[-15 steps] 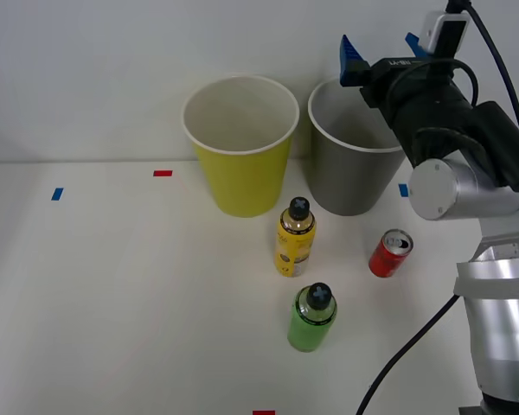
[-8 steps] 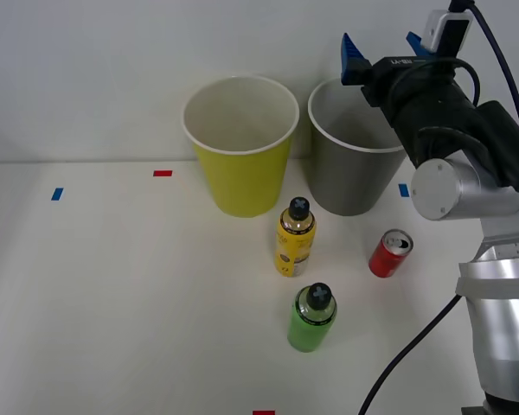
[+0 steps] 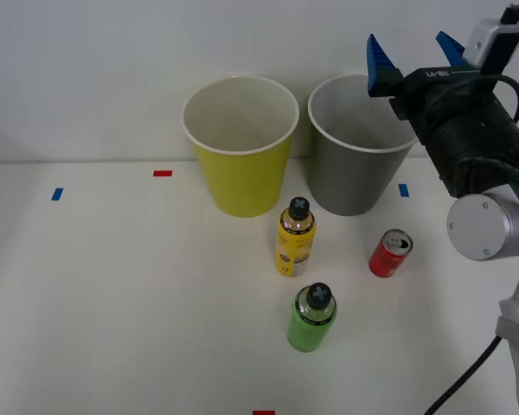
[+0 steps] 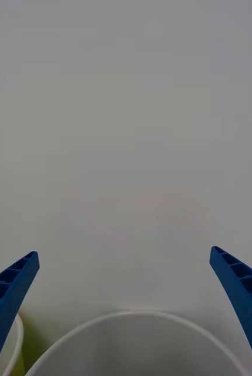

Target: Put cans in the gray bin, plastic bottles in the light green bin

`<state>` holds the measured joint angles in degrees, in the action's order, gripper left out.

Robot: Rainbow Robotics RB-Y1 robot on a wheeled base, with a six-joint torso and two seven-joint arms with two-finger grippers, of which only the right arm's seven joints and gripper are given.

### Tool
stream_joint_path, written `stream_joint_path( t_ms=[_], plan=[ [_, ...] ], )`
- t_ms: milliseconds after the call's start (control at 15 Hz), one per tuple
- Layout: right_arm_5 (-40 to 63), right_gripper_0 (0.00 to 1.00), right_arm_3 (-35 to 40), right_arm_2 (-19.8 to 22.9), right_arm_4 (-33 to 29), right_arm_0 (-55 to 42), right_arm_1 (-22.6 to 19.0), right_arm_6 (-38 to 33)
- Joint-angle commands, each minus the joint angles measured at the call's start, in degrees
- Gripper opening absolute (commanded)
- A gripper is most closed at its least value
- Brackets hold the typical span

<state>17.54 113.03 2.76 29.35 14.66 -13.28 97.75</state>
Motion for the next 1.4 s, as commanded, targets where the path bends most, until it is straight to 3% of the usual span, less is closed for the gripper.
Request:
stream_joint_path(
  t_ms=[67, 600, 933, 1400],
  plan=[
    [-4.6, 1.00, 6.9, -0.7, 0.4, -9.6, -2.5, -0.3],
    [-20.2, 1.00, 13.7, -2.1, -0.4, -31.5, -3.2, 0.8],
    [-31.8, 1.00, 15.2, -4.7, -1.8, -47.7, -6.5, 2.2],
    [-37.6, 1.00, 15.2, -8.3, -5.0, -64.8, -6.0, 4.5]
  ],
)
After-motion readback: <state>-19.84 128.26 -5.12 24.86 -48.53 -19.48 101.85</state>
